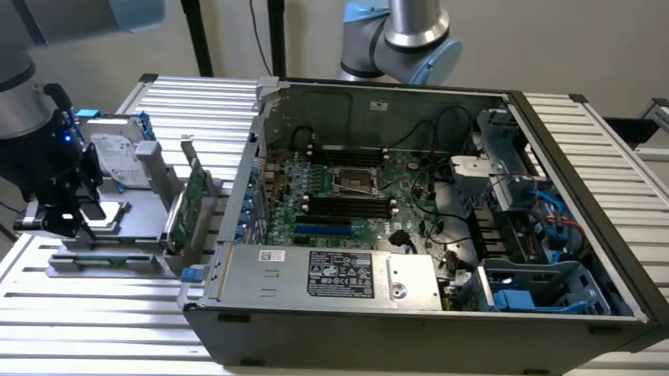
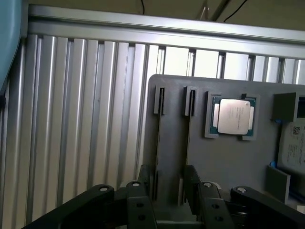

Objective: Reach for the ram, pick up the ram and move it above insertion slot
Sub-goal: 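Pick up the ram and move it above insertion slot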

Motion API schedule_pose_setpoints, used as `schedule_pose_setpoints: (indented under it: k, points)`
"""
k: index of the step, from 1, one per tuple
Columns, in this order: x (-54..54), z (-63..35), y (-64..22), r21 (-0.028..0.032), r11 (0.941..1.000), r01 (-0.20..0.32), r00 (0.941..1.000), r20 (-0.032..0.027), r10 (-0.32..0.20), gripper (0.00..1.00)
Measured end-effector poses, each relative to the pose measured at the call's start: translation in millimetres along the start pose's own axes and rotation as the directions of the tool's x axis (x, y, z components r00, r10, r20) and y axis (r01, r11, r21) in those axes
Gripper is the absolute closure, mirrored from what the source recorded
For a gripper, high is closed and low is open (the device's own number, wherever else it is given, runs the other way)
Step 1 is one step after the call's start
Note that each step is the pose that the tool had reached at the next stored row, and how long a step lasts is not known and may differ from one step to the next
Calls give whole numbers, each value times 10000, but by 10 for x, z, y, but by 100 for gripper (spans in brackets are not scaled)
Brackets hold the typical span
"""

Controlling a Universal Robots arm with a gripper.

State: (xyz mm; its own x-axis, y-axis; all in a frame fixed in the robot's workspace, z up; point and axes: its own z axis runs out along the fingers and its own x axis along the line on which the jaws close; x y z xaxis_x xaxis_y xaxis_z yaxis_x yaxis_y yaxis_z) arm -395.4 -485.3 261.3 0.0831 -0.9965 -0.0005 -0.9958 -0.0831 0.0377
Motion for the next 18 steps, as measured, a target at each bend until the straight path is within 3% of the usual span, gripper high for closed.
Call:
schedule_pose_setpoints:
  k: [18]
  points:
    - [83, 329, -13, 1, 10000, -5, 10000, 1, 5, 58]
